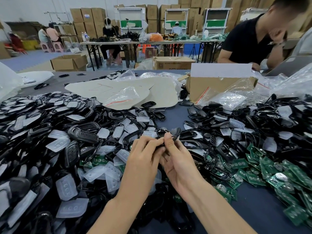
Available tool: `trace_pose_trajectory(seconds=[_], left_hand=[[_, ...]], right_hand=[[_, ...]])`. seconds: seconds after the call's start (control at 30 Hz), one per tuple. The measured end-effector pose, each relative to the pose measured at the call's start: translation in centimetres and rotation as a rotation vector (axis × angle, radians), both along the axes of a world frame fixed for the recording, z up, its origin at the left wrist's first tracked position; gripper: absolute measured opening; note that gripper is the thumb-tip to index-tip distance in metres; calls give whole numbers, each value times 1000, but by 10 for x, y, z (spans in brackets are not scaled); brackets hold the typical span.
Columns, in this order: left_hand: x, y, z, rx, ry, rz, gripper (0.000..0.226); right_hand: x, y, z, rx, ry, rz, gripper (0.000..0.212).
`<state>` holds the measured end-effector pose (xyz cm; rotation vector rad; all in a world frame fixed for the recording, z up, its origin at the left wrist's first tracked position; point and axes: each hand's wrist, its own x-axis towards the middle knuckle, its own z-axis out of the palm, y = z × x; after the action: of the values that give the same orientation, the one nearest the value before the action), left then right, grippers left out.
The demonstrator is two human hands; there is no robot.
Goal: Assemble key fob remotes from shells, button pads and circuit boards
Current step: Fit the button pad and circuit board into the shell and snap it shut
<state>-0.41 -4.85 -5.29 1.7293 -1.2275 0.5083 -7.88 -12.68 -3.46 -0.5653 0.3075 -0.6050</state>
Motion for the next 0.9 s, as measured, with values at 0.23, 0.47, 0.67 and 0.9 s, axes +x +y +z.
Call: trace_pose_trajectory(seconds=[0.23,0.47,0.67,0.9], left_hand=[[-2,-1,0,15,8,54,23],[-3,-1,3,28,52,60,23],[-4,-2,21,-133,1100,-259,26],[-6,3,33,-148,1838,-583,38]], right_hand=[[2,1,-4,-29,15,30,23],[4,0,-5,-139,113,-5,31],[-1,-17,3,-346,133,-177,48],[-9,-16,5,-699,173,-31,39]])
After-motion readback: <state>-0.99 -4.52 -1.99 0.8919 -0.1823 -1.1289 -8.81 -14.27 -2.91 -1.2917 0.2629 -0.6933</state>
